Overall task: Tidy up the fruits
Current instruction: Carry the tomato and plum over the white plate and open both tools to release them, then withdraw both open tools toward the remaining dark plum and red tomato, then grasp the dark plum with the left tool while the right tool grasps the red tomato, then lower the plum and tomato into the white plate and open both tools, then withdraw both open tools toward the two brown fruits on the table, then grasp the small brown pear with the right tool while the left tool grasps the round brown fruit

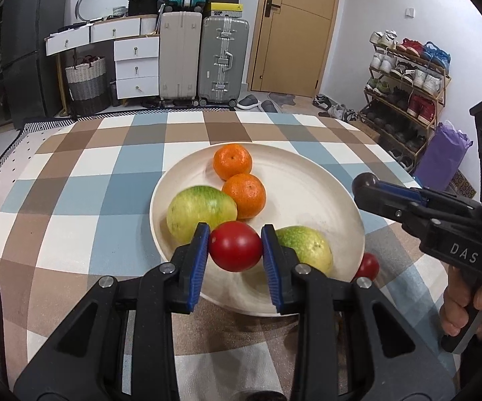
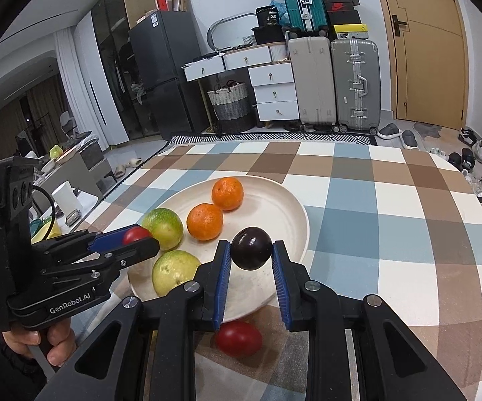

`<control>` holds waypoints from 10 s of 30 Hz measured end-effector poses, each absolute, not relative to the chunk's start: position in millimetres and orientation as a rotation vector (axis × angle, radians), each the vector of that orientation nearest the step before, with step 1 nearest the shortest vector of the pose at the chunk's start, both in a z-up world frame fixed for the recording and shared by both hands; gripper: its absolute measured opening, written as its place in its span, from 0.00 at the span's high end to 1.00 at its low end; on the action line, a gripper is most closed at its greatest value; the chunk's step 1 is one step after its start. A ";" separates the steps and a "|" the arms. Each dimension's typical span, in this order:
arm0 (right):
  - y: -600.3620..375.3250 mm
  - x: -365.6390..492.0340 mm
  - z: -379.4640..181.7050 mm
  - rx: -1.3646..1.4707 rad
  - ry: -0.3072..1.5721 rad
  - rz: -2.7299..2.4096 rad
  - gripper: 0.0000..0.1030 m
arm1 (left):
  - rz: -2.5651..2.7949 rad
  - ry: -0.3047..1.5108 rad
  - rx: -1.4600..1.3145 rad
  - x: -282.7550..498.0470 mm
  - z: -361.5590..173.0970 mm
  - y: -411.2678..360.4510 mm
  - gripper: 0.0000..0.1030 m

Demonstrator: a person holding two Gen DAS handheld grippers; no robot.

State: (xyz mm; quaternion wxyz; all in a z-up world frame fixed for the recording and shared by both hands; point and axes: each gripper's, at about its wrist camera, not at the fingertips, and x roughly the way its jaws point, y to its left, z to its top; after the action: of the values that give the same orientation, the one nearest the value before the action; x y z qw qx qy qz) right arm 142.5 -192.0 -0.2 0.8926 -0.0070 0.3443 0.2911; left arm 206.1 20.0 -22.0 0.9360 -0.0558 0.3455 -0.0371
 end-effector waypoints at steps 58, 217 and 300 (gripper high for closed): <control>-206.1 118.9 -12.3 -0.130 0.786 0.569 0.00 | -0.048 0.708 -0.080 127.0 -17.9 8.0 0.00; -206.3 122.0 -4.6 -0.057 0.717 0.558 0.00 | -0.045 0.614 -0.121 151.0 -1.0 21.4 0.00; -179.9 99.0 -27.2 -0.273 0.853 0.753 0.75 | -0.290 0.905 -0.030 162.2 -48.3 -29.9 0.38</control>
State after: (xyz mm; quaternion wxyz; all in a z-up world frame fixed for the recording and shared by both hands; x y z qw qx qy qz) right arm 99.0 -179.9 -27.2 0.8336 -0.1289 0.4025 0.3555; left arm 162.2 -29.9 -48.3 0.8891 -0.0146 0.4358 -0.1394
